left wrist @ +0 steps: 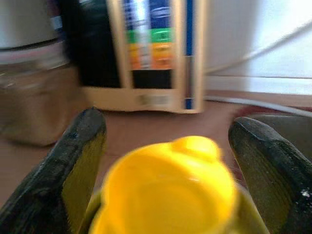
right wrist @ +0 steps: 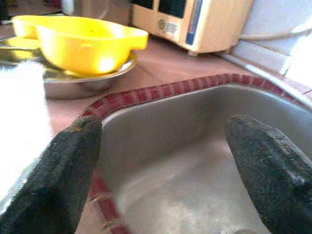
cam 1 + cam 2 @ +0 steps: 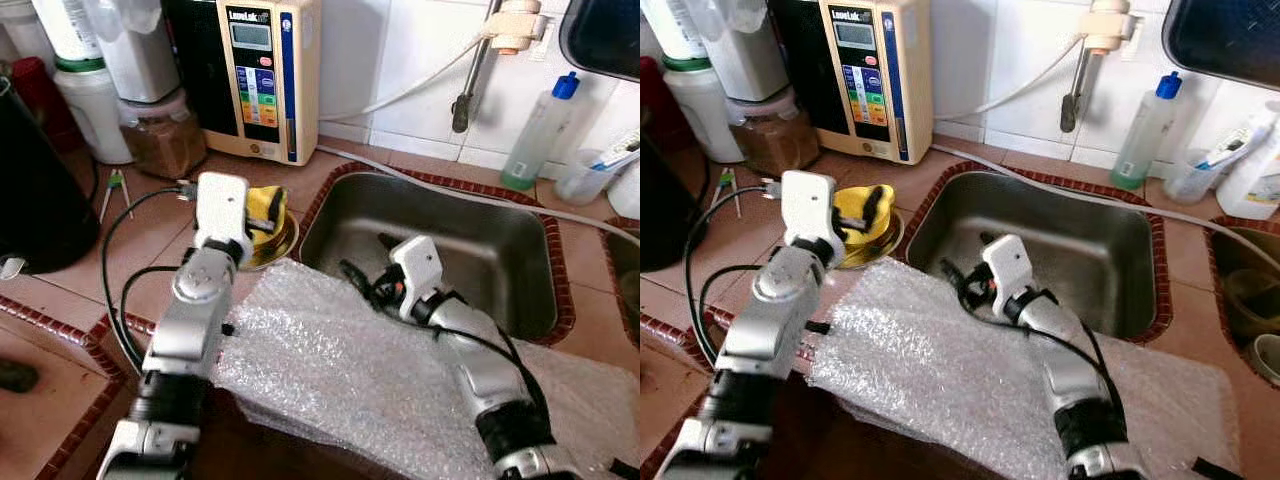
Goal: Kitchen organization
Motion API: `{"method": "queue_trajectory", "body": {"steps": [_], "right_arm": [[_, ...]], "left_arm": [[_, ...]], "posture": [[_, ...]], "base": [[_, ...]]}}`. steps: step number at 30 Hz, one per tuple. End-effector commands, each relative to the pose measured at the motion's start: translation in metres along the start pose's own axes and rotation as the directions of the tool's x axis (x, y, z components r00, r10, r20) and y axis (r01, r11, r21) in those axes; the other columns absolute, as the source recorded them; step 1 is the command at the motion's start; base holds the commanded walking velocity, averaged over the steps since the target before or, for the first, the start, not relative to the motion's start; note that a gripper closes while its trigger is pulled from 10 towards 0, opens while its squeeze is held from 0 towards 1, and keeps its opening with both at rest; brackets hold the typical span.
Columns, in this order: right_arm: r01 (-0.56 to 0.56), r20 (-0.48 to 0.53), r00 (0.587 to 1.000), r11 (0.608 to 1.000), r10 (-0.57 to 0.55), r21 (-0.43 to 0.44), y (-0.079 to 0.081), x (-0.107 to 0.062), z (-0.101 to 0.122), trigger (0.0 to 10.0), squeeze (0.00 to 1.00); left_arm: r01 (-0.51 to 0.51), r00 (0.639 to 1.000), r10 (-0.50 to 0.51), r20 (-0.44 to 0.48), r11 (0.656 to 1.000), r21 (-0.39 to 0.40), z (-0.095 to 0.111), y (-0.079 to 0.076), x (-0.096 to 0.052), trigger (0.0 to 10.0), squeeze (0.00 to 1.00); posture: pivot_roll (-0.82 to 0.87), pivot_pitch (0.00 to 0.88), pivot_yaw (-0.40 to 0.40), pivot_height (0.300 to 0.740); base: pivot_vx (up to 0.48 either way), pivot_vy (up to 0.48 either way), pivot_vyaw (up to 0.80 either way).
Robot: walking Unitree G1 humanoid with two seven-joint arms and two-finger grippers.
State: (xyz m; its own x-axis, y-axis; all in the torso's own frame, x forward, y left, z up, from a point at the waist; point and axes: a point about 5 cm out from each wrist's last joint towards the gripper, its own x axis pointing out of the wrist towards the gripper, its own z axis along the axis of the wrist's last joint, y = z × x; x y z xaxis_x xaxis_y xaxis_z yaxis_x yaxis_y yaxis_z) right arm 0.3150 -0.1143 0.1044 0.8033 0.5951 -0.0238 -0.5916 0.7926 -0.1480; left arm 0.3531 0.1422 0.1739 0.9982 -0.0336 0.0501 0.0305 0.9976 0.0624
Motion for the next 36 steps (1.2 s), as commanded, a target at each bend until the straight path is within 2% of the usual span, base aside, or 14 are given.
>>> {"method": "queue_trajectory", "body": {"steps": [1, 5, 10, 12, 13, 14, 15, 16, 21, 22, 23, 24, 25, 36], "right_arm": [[-0.011, 0.012, 1.000, 1.000, 0.011, 0.014, 0.004, -0.002, 0.004, 10.0, 1.00], [-0.047, 0.014, 0.999, 0.999, 0.046, 0.021, 0.012, -0.009, 0.005, 10.0, 1.00], [-0.101, 0.028, 0.995, 0.994, 0.100, 0.037, 0.022, -0.014, 0.010, 10.0, 1.00], [-0.133, 0.036, 0.991, 0.990, 0.131, 0.048, 0.026, -0.015, 0.013, 10.0, 1.00], [-0.165, 0.044, 0.986, 0.985, 0.163, 0.055, 0.030, -0.016, 0.015, 10.0, 1.00], [-0.200, 0.055, 0.979, 0.978, 0.197, 0.061, 0.035, -0.017, 0.018, 10.0, 0.94], [-0.216, 0.066, 0.975, 0.974, 0.212, 0.063, 0.037, -0.018, 0.020, 10.0, 0.06], [-0.220, 0.071, 0.974, 0.973, 0.216, 0.063, 0.038, -0.018, 0.022, 10.0, 0.00], [-0.177, 0.094, 0.981, 0.982, 0.170, 0.069, 0.031, -0.018, 0.028, 10.0, 0.00], [-0.143, 0.137, 0.982, 0.986, 0.131, 0.081, 0.026, -0.016, 0.036, 10.0, 0.00], [-0.139, 0.142, 0.982, 0.987, 0.127, 0.082, 0.026, -0.016, 0.037, 10.0, 0.00], [-0.135, 0.154, 0.981, 0.987, 0.120, 0.088, 0.025, -0.015, 0.039, 10.0, 0.00], [-0.125, 0.169, 0.980, 0.988, 0.108, 0.095, 0.022, -0.013, 0.043, 10.0, 0.00], [-0.115, 0.188, 0.978, 0.987, 0.093, 0.109, 0.013, -0.007, 0.052, 10.0, 0.00]], "left_arm": [[-0.074, 0.996, 0.073, -0.054, 0.997, -0.018, -0.006, 0.008, 0.005, 10.0, 1.00], [-0.187, 0.972, 0.176, -0.153, 0.980, -0.062, -0.017, 0.020, 0.013, 10.0, 1.00], [-0.163, 0.954, 0.097, -0.285, 0.962, -0.219, -0.028, 0.015, 0.019, 10.0, 1.00], [-0.168, 0.947, 0.092, -0.308, 0.959, -0.227, -0.029, 0.015, 0.021, 10.0, 0.99], [-0.169, 0.942, 0.090, -0.323, 0.960, -0.225, -0.030, 0.015, 0.022, 10.0, 0.20], [-0.174, 0.938, 0.089, -0.335, 0.956, -0.234, -0.030, 0.017, 0.024, 10.0, 0.00], [-0.179, 0.936, 0.090, -0.340, 0.954, -0.240, -0.029, 0.019, 0.026, 10.0, 0.00], [-0.183, 0.935, 0.092, -0.341, 0.952, -0.245, -0.028, 0.020, 0.026, 10.0, 0.00], [-0.182, 0.938, 0.095, -0.332, 0.954, -0.240, -0.025, 0.024, 0.030, 10.0, 0.00], [-0.188, 0.937, 0.097, -0.336, 0.950, -0.249, -0.025, 0.026, 0.031, 4.4, 0.00], [-0.188, 0.937, 0.097, -0.337, 0.950, -0.250, -0.025, 0.026, 0.031, 4.4, 0.00], [-0.189, 0.935, 0.094, -0.343, 0.949, -0.254, -0.026, 0.026, 0.031, 0.7, 0.00], [-0.188, 0.931, 0.087, -0.355, 0.946, -0.263, -0.028, 0.025, 0.031, 0.0, 0.00], [-0.184, 0.923, 0.080, -0.376, 0.951, -0.247, -0.033, 0.030, 0.030, 0.0, 0.00]], "posture": [[-0.04, 0.000, 0.050, 0.740], [-0.06, 0.000, 0.058, 0.740], [-0.06, 0.000, 0.061, 0.740], [-0.06, 0.000, 0.063, 0.740], [-0.06, 0.000, 0.065, 0.740], [-0.06, 0.000, 0.067, 0.740], [-0.06, 0.000, 0.068, 0.740], [-0.06, 0.000, 0.068, 0.740], [-0.06, 0.000, 0.070, 0.740], [-0.06, 0.000, 0.066, 0.740], [-0.06, 0.000, 0.066, 0.740], [-0.06, 0.000, 0.065, 0.740], [-0.05, 0.000, 0.062, 0.740], [-0.04, 0.000, 0.055, 0.740]], "base": [[0.000, 0.000, 0.00], [0.000, 0.000, 0.00], [0.000, 0.000, 0.00], [0.000, 0.000, 0.00], [0.000, 0.000, 0.00], [0.000, 0.000, 0.00], [0.000, 0.000, 0.00], [0.000, 0.000, 0.00], [0.000, 0.000, 0.00], [0.000, 0.000, 0.00], [0.000, 0.000, 0.00], [0.000, 0.000, 0.00], [0.000, 0.000, 0.00], [0.000, 0.000, 0.00]]}}
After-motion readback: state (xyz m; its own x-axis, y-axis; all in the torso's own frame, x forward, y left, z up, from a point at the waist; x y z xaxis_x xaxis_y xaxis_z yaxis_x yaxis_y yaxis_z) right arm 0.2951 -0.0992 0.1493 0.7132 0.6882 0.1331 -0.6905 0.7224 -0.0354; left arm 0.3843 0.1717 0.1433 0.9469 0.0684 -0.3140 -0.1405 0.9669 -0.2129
